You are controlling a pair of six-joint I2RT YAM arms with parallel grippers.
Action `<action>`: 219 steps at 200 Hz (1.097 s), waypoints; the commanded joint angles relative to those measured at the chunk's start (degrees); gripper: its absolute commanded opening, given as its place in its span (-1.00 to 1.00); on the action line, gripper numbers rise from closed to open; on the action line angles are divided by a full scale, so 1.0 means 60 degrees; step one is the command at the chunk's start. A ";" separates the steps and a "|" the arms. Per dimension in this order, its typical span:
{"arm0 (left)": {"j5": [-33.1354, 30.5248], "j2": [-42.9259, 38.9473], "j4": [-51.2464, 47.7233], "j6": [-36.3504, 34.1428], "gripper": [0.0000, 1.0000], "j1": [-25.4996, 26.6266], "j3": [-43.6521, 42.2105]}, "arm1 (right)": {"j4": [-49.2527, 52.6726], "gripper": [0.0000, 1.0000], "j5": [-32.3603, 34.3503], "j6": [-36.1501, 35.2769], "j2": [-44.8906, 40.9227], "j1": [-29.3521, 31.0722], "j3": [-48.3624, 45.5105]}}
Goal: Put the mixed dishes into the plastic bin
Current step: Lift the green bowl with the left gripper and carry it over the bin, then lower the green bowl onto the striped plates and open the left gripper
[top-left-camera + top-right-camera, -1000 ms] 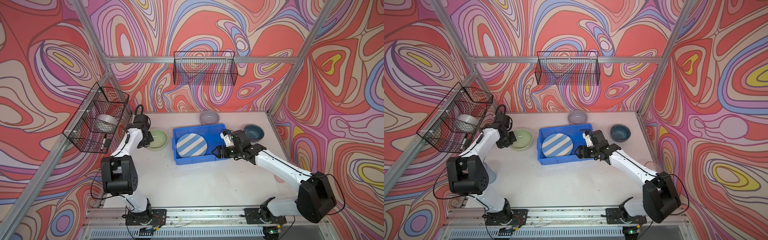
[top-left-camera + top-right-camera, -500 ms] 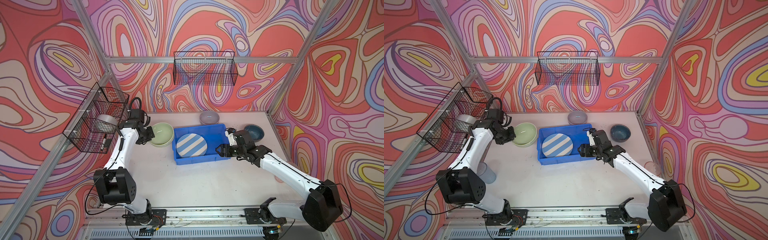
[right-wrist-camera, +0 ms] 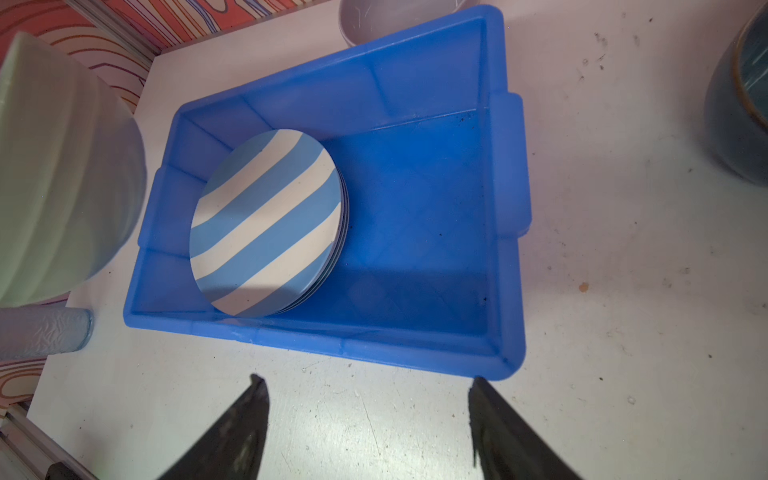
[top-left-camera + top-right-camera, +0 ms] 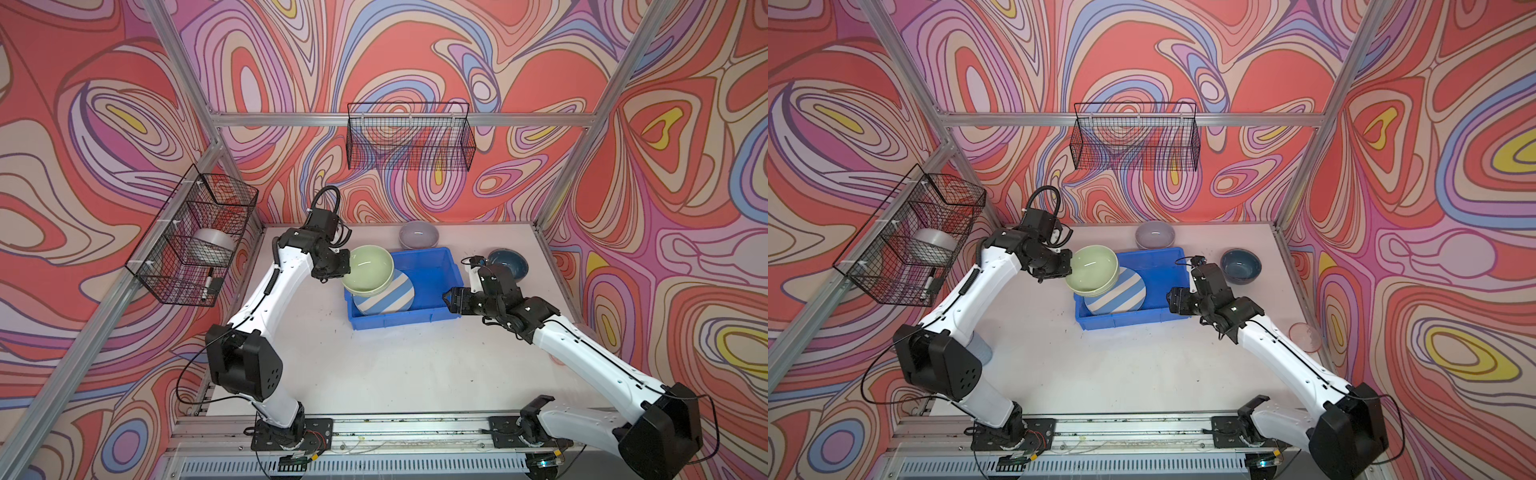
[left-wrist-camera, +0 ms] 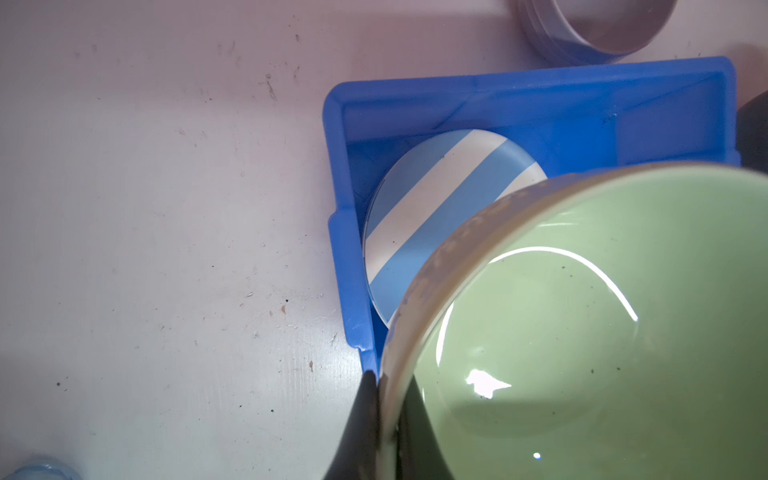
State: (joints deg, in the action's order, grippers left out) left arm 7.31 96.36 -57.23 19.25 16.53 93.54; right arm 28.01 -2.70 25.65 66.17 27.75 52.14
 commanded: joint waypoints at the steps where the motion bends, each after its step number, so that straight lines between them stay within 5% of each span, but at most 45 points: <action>1: -0.0138 0.0342 0.0500 0.0244 -1.00 0.0302 0.0528 | 0.0222 0.53 0.0270 0.0063 -0.0272 -0.0039 -0.0236; 219: -0.0929 0.2251 0.1782 0.0598 -0.97 0.0928 0.0169 | 0.0118 0.53 0.0401 0.0017 -0.0218 -0.0049 -0.0428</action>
State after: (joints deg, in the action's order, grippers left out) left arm 0.99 109.97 -49.43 22.55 21.82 94.08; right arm 29.45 -0.89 25.78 64.55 27.75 49.87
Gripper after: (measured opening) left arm 0.096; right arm 0.766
